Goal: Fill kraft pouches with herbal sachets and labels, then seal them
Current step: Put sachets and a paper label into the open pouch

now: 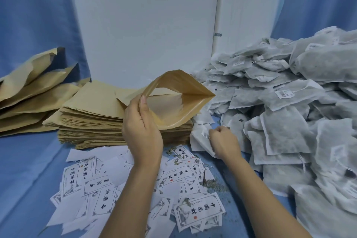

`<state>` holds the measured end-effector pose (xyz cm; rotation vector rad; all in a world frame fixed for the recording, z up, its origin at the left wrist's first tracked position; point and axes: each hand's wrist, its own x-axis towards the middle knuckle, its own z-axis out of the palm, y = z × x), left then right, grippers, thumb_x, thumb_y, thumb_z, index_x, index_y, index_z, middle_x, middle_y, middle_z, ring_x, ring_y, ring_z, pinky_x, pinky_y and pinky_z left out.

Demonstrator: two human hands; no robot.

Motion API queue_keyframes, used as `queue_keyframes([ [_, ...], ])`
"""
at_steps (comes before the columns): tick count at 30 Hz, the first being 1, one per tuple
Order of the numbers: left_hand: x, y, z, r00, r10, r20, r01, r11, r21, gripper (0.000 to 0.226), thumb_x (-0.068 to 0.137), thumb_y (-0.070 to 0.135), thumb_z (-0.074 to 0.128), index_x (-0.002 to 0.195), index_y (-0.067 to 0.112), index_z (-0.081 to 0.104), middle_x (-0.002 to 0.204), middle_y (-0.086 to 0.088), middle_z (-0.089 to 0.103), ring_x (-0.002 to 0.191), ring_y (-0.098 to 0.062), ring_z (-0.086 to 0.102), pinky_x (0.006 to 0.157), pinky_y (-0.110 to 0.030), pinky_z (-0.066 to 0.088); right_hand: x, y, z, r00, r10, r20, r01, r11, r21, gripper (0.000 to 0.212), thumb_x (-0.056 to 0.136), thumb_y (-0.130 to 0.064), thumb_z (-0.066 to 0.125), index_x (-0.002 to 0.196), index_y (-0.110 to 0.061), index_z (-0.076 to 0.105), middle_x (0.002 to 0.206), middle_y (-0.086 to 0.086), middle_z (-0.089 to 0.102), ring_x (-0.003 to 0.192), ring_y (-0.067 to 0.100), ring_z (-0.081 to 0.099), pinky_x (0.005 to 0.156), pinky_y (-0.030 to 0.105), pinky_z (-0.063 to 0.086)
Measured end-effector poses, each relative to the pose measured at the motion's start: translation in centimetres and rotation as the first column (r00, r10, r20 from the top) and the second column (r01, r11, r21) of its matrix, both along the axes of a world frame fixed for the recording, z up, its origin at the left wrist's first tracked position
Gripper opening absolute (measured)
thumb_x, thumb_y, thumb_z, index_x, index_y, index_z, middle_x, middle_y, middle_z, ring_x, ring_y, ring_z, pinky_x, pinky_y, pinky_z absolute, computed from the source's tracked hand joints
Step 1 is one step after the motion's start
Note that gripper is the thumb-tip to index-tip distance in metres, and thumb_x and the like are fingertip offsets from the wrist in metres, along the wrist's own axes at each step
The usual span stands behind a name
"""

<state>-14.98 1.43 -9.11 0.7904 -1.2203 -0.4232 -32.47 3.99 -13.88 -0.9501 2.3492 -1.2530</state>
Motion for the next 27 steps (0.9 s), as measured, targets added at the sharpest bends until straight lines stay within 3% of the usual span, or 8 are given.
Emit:
queue_keyframes([
  [4,0.0,0.0,-0.2,0.998,0.002,0.063,0.000,0.999,-0.039,0.035,0.101,0.027,0.036,0.107,0.007,0.063,0.084,-0.019,0.062,0.078,-0.036,0.057,0.067,-0.028,0.038,0.0,-0.5,0.4,0.983,0.051,-0.178,-0.019,0.984,0.176,0.051,0.088,-0.043,0.035,0.120,-0.005,0.047,0.121,0.019,0.054,0.111,0.036,0.050,0.087,0.041,0.037],
  [9,0.3,-0.3,-0.3,0.999,0.004,0.038,-0.003,1.000,-0.026,0.034,0.102,0.026,0.036,0.106,0.007,0.063,0.087,-0.018,0.064,0.082,-0.034,0.058,0.066,-0.023,0.037,0.1,-0.3,0.9,0.967,0.068,-0.247,-0.026,0.985,0.168,0.057,0.083,-0.053,0.037,0.115,-0.008,0.050,0.112,0.013,0.057,0.103,0.032,0.052,0.077,0.037,0.035],
  [11,0.3,-0.3,-0.2,1.000,0.001,0.029,0.000,1.000,-0.025,0.034,0.102,0.027,0.036,0.107,0.007,0.063,0.089,-0.017,0.064,0.083,-0.033,0.059,0.067,-0.023,0.038,-0.5,0.0,1.3,0.973,0.166,-0.162,-0.135,0.973,0.185,0.046,0.084,-0.045,0.046,0.113,-0.010,0.048,0.107,0.010,0.057,0.098,0.028,0.051,0.071,0.035,0.034],
  [14,0.1,-0.3,-0.2,1.000,-0.006,0.028,0.006,1.000,-0.027,0.034,0.102,0.027,0.036,0.106,0.007,0.063,0.088,-0.017,0.064,0.083,-0.033,0.059,0.068,-0.023,0.038,-1.6,1.1,2.5,0.931,0.348,0.109,-0.365,0.893,0.262,0.040,0.082,-0.034,0.058,0.114,-0.016,0.043,0.103,0.005,0.054,0.087,0.015,0.048,0.065,0.029,0.034],
  [16,0.1,-0.2,-0.3,0.999,-0.004,0.036,0.005,1.000,-0.031,0.035,0.102,0.027,0.036,0.106,0.006,0.063,0.087,-0.018,0.063,0.082,-0.035,0.058,0.067,-0.024,0.038,-2.0,1.5,2.9,0.916,0.384,0.120,-0.402,0.857,0.323,0.043,0.077,-0.028,0.065,0.113,-0.021,0.042,0.100,0.001,0.055,0.086,0.013,0.049,0.065,0.029,0.037],
  [20,0.3,-0.1,-0.4,0.998,0.003,0.060,0.001,0.998,-0.058,0.035,0.101,0.027,0.036,0.107,0.006,0.063,0.087,-0.016,0.063,0.080,-0.033,0.058,0.069,-0.028,0.040,-1.6,1.0,3.0,0.953,0.303,-0.017,-0.290,0.925,0.245,0.009,0.080,-0.016,0.057,0.081,-0.017,0.049,0.081,-0.002,0.051,0.077,0.015,0.048,0.057,0.027,0.032],
  [23,0.3,-0.2,-0.4,0.998,0.008,0.068,-0.004,0.998,-0.058,0.034,0.101,0.026,0.036,0.107,0.006,0.063,0.086,-0.015,0.063,0.079,-0.031,0.058,0.067,-0.025,0.039,-1.3,0.6,2.8,0.972,0.191,-0.138,-0.172,0.975,0.139,0.013,0.078,-0.010,0.048,0.067,-0.015,0.047,0.077,0.003,0.053,0.079,0.025,0.049,0.055,0.029,0.029],
  [27,0.4,-0.3,-0.5,0.998,-0.002,0.066,0.005,0.999,-0.049,0.034,0.102,0.025,0.036,0.105,0.004,0.063,0.084,-0.017,0.062,0.078,-0.032,0.058,0.066,-0.024,0.038,-0.7,1.1,2.1,0.920,0.014,-0.392,-0.001,0.999,0.033,0.010,0.077,-0.018,0.048,0.069,-0.014,0.053,0.072,0.002,0.055,0.063,0.019,0.045,0.052,0.027,0.027],
])
